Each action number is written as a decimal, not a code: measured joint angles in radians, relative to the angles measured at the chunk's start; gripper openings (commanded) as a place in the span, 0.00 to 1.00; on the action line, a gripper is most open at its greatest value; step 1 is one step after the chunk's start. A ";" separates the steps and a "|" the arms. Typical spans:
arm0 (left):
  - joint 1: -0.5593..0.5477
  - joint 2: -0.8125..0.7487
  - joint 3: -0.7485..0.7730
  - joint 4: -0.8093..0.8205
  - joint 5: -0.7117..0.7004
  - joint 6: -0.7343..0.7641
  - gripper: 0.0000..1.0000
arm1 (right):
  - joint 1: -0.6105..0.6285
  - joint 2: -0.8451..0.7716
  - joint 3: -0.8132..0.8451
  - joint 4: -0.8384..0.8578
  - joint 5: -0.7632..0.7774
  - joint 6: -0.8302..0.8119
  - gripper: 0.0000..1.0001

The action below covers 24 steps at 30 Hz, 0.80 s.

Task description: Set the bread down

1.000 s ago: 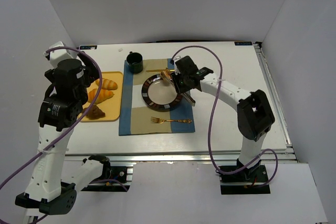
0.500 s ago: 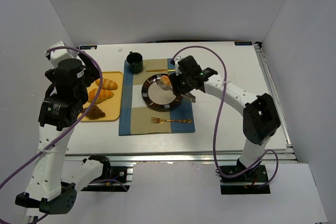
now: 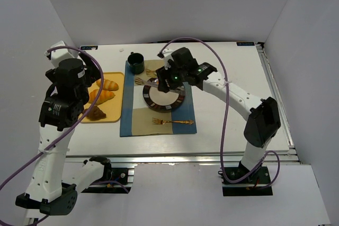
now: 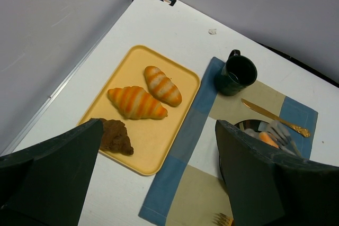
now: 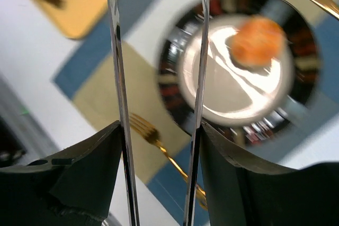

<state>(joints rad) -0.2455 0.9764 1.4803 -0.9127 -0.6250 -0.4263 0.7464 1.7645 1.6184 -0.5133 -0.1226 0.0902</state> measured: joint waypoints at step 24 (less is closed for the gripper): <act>0.000 0.018 0.050 -0.023 0.005 0.015 0.98 | 0.279 0.554 0.391 0.151 -0.266 -0.022 0.65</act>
<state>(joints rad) -0.2455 0.9939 1.5307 -0.9360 -0.6205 -0.4110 1.0252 2.3188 2.0090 -0.3626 -0.3882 0.0681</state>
